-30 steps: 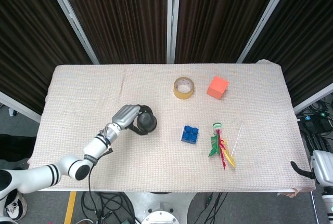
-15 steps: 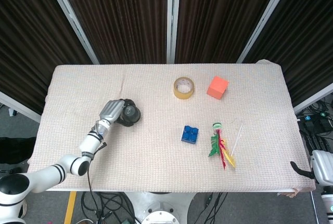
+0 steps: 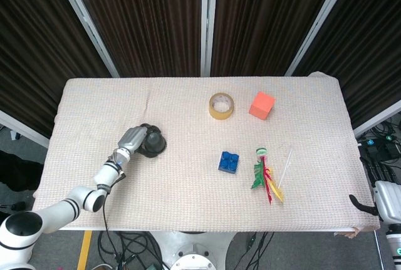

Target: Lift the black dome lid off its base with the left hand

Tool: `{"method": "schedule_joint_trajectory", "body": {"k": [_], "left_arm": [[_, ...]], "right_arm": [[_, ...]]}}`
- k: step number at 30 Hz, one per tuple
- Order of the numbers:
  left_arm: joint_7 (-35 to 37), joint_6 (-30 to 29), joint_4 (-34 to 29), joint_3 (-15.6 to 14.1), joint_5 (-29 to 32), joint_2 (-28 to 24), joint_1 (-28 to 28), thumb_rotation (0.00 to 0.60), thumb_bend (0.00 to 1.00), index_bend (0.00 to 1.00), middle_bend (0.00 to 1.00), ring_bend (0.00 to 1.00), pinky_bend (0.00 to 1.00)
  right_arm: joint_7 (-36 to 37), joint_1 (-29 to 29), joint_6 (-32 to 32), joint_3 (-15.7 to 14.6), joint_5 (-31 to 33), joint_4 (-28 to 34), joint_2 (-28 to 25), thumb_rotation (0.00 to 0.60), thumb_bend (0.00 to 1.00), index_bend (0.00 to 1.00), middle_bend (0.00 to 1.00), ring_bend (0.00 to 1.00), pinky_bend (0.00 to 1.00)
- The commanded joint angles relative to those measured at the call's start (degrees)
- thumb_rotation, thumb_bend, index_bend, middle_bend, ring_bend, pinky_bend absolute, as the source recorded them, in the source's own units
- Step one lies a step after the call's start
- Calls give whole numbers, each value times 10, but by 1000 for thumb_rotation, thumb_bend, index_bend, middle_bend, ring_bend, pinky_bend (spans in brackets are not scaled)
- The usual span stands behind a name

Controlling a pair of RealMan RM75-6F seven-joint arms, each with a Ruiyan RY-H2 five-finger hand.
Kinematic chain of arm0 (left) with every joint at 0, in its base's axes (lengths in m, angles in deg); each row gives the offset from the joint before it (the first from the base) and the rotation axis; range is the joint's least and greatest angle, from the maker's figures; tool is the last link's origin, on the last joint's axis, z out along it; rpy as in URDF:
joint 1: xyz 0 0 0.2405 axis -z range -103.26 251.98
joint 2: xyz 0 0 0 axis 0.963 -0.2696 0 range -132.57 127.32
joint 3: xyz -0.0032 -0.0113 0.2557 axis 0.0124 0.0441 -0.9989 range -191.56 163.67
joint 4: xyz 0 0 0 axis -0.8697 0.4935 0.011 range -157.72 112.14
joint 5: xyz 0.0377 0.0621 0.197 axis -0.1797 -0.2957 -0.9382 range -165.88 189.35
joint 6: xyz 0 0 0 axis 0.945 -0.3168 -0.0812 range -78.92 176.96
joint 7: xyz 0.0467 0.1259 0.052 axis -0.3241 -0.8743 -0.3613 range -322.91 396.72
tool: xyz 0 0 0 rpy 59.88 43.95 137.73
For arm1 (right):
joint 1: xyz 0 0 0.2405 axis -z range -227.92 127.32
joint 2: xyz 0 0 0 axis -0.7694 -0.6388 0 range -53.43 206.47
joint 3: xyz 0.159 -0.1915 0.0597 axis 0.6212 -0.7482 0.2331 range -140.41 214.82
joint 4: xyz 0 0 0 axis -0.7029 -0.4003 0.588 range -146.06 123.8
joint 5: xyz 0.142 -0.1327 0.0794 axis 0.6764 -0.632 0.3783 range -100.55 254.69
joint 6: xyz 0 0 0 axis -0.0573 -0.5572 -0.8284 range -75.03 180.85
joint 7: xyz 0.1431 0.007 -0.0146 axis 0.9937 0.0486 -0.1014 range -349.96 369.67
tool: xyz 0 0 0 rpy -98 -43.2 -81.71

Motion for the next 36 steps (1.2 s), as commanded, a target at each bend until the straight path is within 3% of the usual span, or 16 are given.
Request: {"method": "schedule_joint_trajectory", "body": {"k": [1, 11, 23, 36], "left_arm": [[13, -6, 2, -1, -8, 0, -2, 600, 66, 192, 142, 53, 153], [23, -23, -26, 4, -23, -20, -4, 600, 64, 189, 139, 49, 156], [-6, -17, -41, 12, -5, -29, -3, 600, 65, 223, 270, 74, 204], [-24, -31, -58, 20, 2, -36, -7, 600, 74, 290, 410, 192, 263]], "right_arm": [[0, 1, 2, 1, 0, 1, -1, 600, 187, 0, 17, 0, 0], [1, 1, 2, 1, 0, 2, -2, 600, 188, 0, 17, 0, 0], [2, 0, -1, 2, 4, 1, -2, 600, 188, 0, 17, 0, 0], [3, 0, -2, 2, 6, -2, -1, 600, 189, 0, 17, 0, 0]]}}
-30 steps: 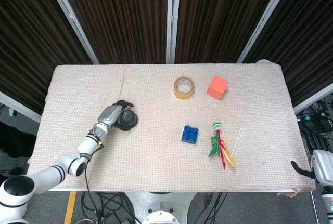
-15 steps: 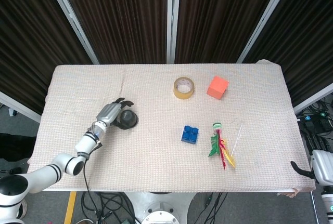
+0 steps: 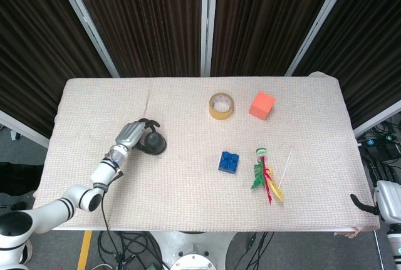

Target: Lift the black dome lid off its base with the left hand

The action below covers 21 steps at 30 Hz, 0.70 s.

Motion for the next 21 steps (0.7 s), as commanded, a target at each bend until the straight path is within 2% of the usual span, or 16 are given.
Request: {"method": "schedule_joint_trajectory", "body": {"k": [1, 5, 13, 17, 21], "left_arm": [[-4, -6, -7, 1, -3, -3, 0, 600, 74, 294, 418, 197, 264], [-12, -16, -28, 4, -8, -15, 0, 600, 73, 298, 449, 220, 273], [-57, -48, -68, 18, -4, -50, 0, 600, 74, 300, 451, 221, 274], [-80, -69, -56, 28, 10, -52, -4, 600, 75, 308, 459, 222, 273], [-91, -57, -23, 37, 39, -49, -5, 600, 82, 312, 461, 224, 274]], "right_arm": [[0, 0, 0, 0, 0, 0, 0, 600, 189, 0, 17, 0, 0], [1, 1, 3, 0, -2, 1, -1, 600, 188, 0, 17, 0, 0], [5, 2, 7, 1, -4, 2, -3, 600, 189, 0, 17, 0, 0], [5, 3, 11, 0, -8, 2, -3, 600, 189, 0, 17, 0, 0], [2, 3, 13, 1, -9, 4, -4, 600, 188, 0, 17, 0, 0]]}}
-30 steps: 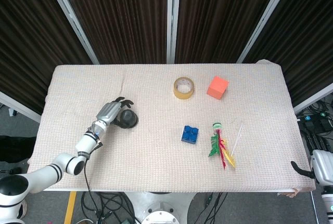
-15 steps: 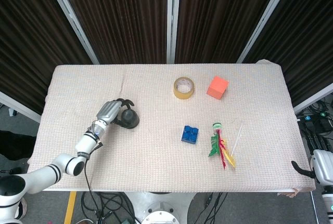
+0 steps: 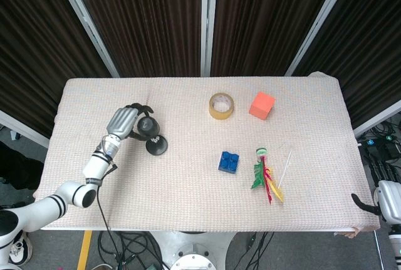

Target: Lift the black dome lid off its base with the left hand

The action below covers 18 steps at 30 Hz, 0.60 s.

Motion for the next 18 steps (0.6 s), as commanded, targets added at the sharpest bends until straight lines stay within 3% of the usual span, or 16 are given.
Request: {"method": "schedule_joint_trajectory", "body": {"k": [1, 5, 10, 18], "left_arm": [[-5, 14, 29, 8, 24, 2, -2, 600, 83, 312, 461, 224, 274], [4, 39, 73, 5, 40, 12, -3, 600, 84, 312, 442, 224, 274], [34, 79, 129, 8, 57, 29, -3, 600, 87, 295, 330, 208, 272], [69, 81, 139, 5, 39, 28, -9, 600, 53, 178, 229, 140, 237]], "right_arm": [[-1, 0, 0, 0, 0, 1, 0, 600, 188, 0, 17, 0, 0], [-5, 0, -1, 0, 1, 3, 0, 600, 189, 0, 17, 0, 0], [-9, -1, -2, 0, 2, 5, -1, 600, 189, 0, 17, 0, 0], [-9, 0, -1, 0, 2, 7, -2, 600, 189, 0, 17, 0, 0]]}}
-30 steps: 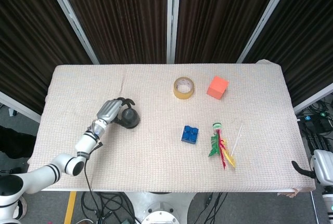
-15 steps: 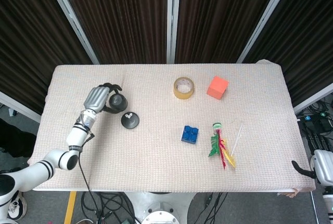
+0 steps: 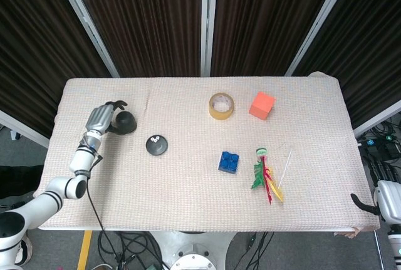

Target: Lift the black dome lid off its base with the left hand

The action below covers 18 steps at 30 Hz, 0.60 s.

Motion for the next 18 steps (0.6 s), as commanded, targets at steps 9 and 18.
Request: {"method": "schedule_joint_trajectory", "body": {"k": [9, 18], "left_arm": [[-34, -103, -75, 6, -38, -35, -17, 600, 41, 175, 224, 116, 210], [-183, -267, -266, -17, -47, -136, -112, 600, 20, 185, 181, 65, 143]], "right_arm": [[2, 6, 18, 1, -7, 5, -6, 600, 189, 0, 17, 0, 0], [12, 15, 41, 2, -18, 5, -12, 600, 189, 0, 17, 0, 0]]}}
